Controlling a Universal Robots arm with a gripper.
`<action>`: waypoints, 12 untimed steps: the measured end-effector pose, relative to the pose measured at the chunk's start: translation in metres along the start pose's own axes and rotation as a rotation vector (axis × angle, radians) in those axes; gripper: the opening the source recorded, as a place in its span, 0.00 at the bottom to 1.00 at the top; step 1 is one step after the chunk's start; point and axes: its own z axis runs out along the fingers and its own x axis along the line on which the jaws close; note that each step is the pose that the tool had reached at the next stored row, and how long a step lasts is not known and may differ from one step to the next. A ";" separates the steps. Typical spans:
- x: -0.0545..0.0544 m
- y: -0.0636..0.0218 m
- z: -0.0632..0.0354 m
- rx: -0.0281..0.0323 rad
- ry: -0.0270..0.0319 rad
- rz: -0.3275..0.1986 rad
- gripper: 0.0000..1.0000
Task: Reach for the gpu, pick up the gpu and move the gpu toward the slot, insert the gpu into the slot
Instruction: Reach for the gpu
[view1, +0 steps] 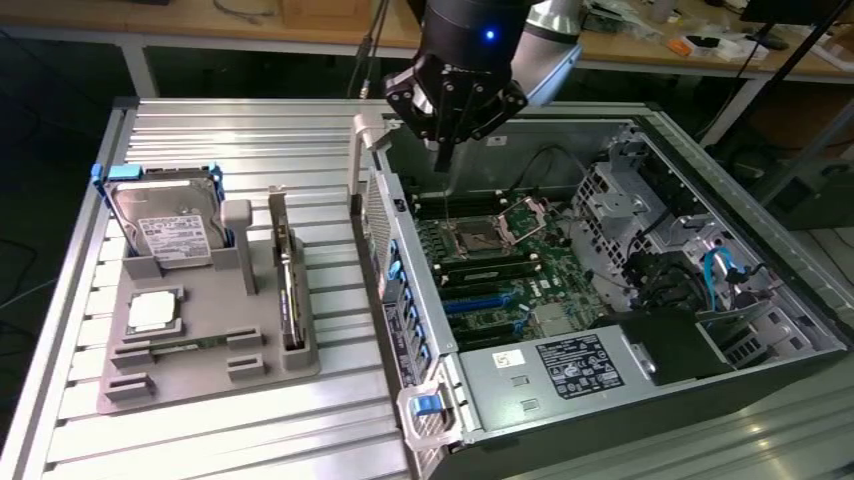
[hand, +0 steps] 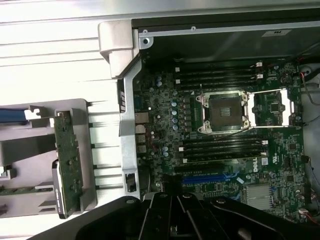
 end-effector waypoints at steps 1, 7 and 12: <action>0.002 -0.0001 0.0000 -0.0001 0.0000 0.000 0.11; 0.014 -0.0010 -0.0004 0.0000 0.0000 0.000 0.11; 0.022 -0.0017 -0.0006 0.0000 0.0000 0.000 0.11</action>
